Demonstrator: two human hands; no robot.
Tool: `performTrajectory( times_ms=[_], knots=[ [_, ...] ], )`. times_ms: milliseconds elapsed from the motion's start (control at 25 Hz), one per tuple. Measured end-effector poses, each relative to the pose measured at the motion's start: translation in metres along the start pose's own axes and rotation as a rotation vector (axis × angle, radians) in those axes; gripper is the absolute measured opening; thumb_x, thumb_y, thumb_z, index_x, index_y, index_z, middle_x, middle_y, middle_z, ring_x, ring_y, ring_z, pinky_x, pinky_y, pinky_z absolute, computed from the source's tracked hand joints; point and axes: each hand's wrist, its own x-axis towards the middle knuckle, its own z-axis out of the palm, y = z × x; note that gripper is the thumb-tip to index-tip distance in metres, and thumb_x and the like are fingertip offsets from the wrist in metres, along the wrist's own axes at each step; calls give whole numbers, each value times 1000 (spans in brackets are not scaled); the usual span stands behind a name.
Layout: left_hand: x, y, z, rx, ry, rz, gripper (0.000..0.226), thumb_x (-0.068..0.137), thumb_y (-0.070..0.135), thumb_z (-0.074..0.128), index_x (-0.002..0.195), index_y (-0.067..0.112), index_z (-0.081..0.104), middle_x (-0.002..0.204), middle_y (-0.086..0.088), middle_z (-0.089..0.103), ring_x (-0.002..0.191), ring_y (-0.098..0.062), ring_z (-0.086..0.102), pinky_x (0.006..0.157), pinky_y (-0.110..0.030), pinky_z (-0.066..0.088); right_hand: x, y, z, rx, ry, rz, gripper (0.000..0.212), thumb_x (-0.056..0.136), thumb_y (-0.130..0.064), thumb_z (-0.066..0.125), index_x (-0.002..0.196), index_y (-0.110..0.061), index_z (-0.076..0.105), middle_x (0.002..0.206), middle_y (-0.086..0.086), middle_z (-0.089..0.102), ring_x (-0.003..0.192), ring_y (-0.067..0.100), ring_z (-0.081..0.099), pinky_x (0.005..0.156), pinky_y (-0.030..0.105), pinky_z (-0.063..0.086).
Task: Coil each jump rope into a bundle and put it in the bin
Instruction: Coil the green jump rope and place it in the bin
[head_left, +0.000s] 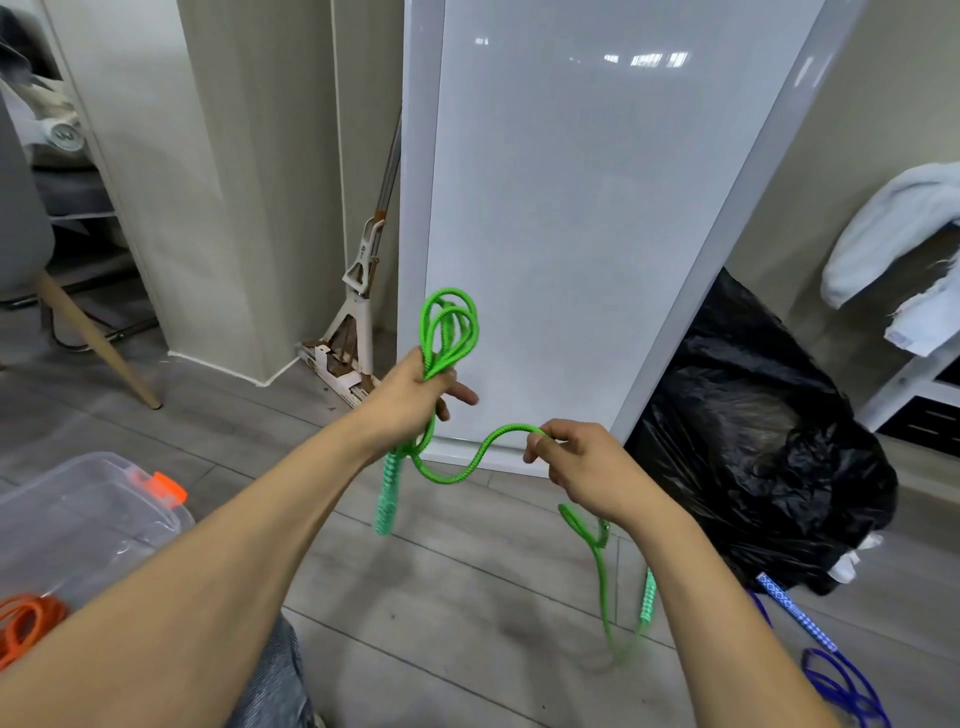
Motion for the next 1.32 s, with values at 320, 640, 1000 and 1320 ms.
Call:
performTrajectory(
  times_ms=[320, 640, 1000, 1320],
  knots=[
    [-21, 13, 37, 34, -258, 50, 7, 101, 19, 52, 99, 21, 58, 81, 8, 73, 66, -6, 53, 54, -16, 41, 8, -4, 11, 78, 213, -55, 29, 102, -32, 54, 78, -20, 65, 43, -16, 47, 41, 4, 40, 52, 24, 28],
    [-21, 8, 42, -230, -222, -13, 7, 100, 5, 50, 98, 9, 55, 74, -7, 49, 68, -30, 67, 71, -41, 53, 9, -8, 20, 100, 219, -13, 36, 100, -40, 55, 72, -19, 65, 40, -9, 46, 37, 8, 38, 50, 25, 34],
    [-11, 19, 34, -707, 68, -223, 2, 97, 11, 57, 97, 9, 56, 57, 1, 40, 40, -13, 33, 41, -20, 30, 0, -11, 13, 212, -102, 43, 16, 97, -21, 63, 92, -6, 65, 59, -1, 62, 67, 21, 73, 59, 23, 50],
    [0, 15, 13, -742, 210, -151, 4, 98, 12, 55, 97, 12, 51, 59, 2, 37, 41, -12, 27, 43, -20, 25, 2, 16, 8, -133, -282, 351, 28, 103, -28, 51, 102, -4, 65, 69, 6, 70, 58, 23, 70, 55, 28, 54]
  ],
)
